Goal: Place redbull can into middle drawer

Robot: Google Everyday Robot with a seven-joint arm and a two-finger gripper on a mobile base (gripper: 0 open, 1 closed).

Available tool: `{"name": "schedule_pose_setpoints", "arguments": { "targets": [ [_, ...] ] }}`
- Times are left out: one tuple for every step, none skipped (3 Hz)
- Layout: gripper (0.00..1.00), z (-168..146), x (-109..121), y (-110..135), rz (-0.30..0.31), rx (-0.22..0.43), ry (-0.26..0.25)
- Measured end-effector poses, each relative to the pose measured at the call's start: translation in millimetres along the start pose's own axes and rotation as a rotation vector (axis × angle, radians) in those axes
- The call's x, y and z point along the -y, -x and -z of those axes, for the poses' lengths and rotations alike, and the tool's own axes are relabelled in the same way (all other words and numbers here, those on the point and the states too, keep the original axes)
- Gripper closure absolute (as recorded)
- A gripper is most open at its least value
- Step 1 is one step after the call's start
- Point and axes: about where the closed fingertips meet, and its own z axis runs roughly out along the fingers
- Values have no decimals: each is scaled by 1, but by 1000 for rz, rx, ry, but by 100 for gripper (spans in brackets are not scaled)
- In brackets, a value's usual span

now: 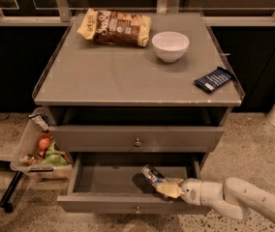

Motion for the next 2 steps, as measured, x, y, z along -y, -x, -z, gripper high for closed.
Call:
{"name": "schedule_pose_setpoints", "arguments": {
  "targets": [
    [100, -1, 33, 13, -15, -11, -43],
    [100, 1, 52, 37, 7, -6, -87]
  ]
}}
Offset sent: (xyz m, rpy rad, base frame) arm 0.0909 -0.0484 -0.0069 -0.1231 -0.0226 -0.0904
